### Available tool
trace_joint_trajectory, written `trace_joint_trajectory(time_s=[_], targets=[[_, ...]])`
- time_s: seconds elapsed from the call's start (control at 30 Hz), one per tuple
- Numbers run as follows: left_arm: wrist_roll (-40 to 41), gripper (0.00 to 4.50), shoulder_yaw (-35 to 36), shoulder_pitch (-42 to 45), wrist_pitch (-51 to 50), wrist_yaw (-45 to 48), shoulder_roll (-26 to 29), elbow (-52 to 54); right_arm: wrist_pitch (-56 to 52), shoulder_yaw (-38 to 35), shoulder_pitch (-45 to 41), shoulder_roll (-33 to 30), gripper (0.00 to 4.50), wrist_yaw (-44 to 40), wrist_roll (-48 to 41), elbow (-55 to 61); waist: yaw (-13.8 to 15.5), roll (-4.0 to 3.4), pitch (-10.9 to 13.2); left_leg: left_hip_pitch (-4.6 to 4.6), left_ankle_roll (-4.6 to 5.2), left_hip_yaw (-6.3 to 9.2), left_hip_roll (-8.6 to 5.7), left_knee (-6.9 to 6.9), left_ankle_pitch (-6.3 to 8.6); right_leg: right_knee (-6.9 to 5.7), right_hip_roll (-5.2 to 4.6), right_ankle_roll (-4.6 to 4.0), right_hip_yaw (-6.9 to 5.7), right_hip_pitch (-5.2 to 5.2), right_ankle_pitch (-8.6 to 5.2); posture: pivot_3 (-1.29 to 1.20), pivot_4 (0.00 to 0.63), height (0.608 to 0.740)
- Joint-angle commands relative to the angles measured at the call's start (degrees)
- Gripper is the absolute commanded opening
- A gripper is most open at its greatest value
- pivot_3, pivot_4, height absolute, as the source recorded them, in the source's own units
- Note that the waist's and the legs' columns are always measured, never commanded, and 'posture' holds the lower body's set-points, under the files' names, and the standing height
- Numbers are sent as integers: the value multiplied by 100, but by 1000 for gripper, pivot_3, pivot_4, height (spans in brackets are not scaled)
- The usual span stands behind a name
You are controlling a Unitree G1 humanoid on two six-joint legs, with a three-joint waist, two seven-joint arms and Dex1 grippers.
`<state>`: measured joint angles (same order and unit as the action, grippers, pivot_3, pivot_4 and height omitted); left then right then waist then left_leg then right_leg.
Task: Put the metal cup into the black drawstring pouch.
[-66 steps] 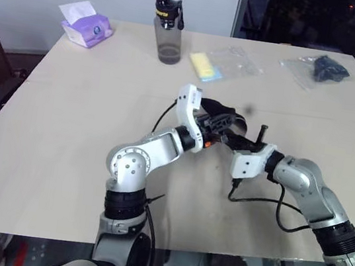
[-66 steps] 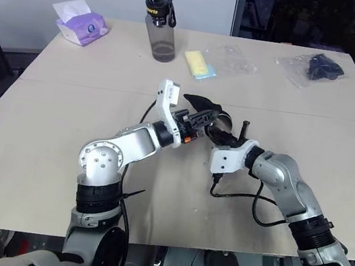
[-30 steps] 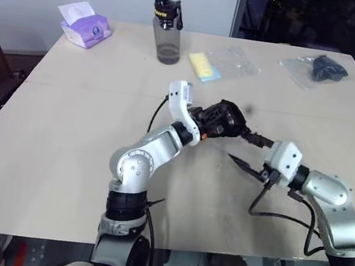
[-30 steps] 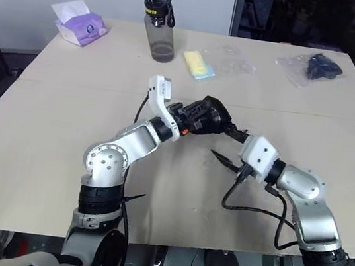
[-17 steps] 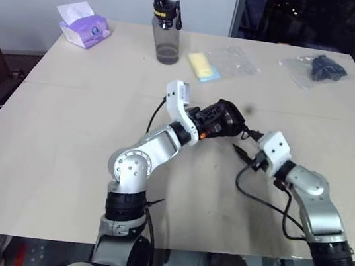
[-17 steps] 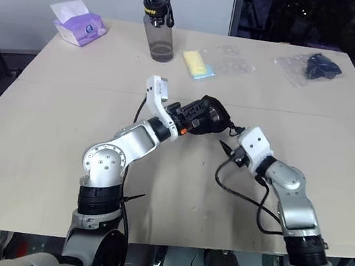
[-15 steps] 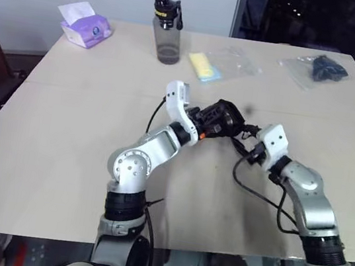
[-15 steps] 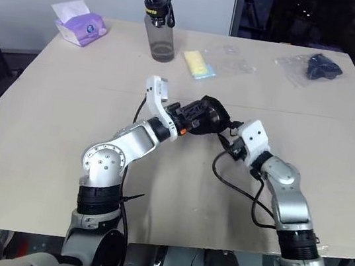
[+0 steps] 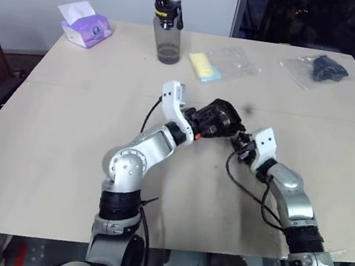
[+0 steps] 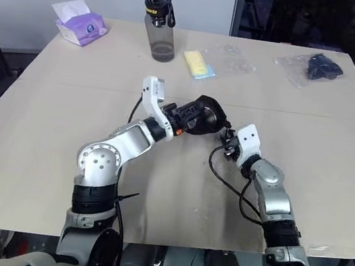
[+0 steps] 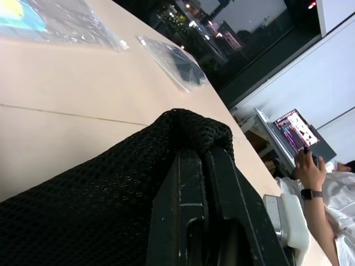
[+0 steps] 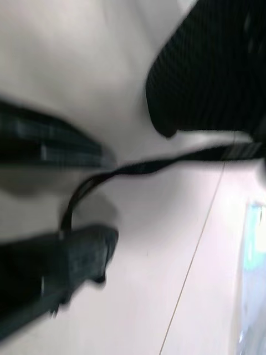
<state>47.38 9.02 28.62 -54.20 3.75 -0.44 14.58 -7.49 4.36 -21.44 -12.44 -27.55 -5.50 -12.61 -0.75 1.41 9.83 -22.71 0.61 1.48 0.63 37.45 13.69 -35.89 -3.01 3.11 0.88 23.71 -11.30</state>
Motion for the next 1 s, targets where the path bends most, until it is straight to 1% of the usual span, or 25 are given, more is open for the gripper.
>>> trace_joint_trajectory(time_s=[0.03,0.23,0.33,0.37,0.4,0.43,0.5,0.53,0.57,0.6,0.7,0.8,0.87,0.93,0.97,1.0], targets=[[92,0,-22,49,34,111,47,62,387,-189,-148,2,55,98,-56,75,0,0,0,0,0,0,0,0,0,1,0,0,0,0,0,0,150,740],[37,0,-3,107,59,95,106,-27,602,-388,-119,21,55,275,-124,189,-1,0,0,0,0,2,0,0,0,1,0,0,-2,0,0,0,150,740],[169,0,-64,7,72,378,186,117,671,-639,-240,61,55,541,-198,248,-1,0,0,0,0,1,0,0,0,1,0,0,-1,0,0,0,150,740],[416,278,-15,-68,54,608,197,242,778,-748,-322,28,7,635,-200,278,-1,0,0,0,0,0,0,0,0,1,0,0,0,0,0,0,150,740],[552,448,-26,-113,-17,775,265,348,908,-854,-418,-24,0,747,-172,313,-6,-2,1,0,0,-1,0,0,0,1,0,0,0,0,0,0,150,740],[555,762,-86,-143,-36,881,357,426,1014,-938,-501,-68,0,829,-161,336,-11,-5,3,0,0,-2,0,0,0,1,-1,0,1,1,0,0,150,740],[174,1651,-366,-176,-16,864,609,432,1257,-1045,-644,-215,0,919,-75,349,-10,-9,6,-1,0,-2,0,0,0,0,-1,0,2,2,0,0,150,740],[191,2045,-424,-239,-47,940,686,431,1393,-1036,-699,-334,0,878,-6,356,-10,-10,5,-1,0,-1,0,0,0,0,0,0,0,2,0,0,150,740],[241,2608,-452,-286,-69,1006,732,431,1492,-1021,-734,-417,0,847,42,353,-11,-10,5,2,0,1,0,-1,0,0,0,0,0,1,0,0,150,740],[248,3057,-505,-369,-141,1066,857,474,1518,-1006,-796,-516,0,777,42,456,-11,-10,5,2,0,0,0,-2,0,0,0,0,0,1,-1,0,150,740],[193,3057,-650,-618,-295,1296,1335,618,1364,-945,-989,-738,0,578,-59,937,-28,-11,6,2,0,-2,2,-6,0,1,0,0,2,2,-1,0,150,740],[164,3057,-760,-919,-259,1968,2022,676,1098,-843,-1211,-912,0,456,-17,1406,-50,-20,11,1,0,-2,6,-11,0,-1,4,0,3,8,-1,0,150,740],[-259,3057,-843,-1041,257,2453,2466,375,972,-736,-1350,-1001,0,375,51,1656,-44,-23,13,1,0,-3,9,-13,0,-4,6,-1,4,12,-1,0,150,740],[-1065,3057,-1101,-919,1212,2830,2777,-92,790,-642,-1447,-1011,0,334,38,1857,-23,-23,13,3,0,1,11,-14,0,-5,10,-21,-1,12,-13,0,150,740],[-1390,3057,-1237,-826,1571,2942,2862,-264,716,-598,-1471,-1003,0,314,29,1937,-13,-23,12,3,0,3,11,-13,0,-6,10,-23,-3,12,-14,0,150,740],[-1424,3057,-1192,-683,1830,3090,2781,-395,665,-534,-1494,-1002,0,273,40,2004,22,-23,12,3,0,3,11,-13,0,-6,10,-23,-5,12,-14,0,150,740]])
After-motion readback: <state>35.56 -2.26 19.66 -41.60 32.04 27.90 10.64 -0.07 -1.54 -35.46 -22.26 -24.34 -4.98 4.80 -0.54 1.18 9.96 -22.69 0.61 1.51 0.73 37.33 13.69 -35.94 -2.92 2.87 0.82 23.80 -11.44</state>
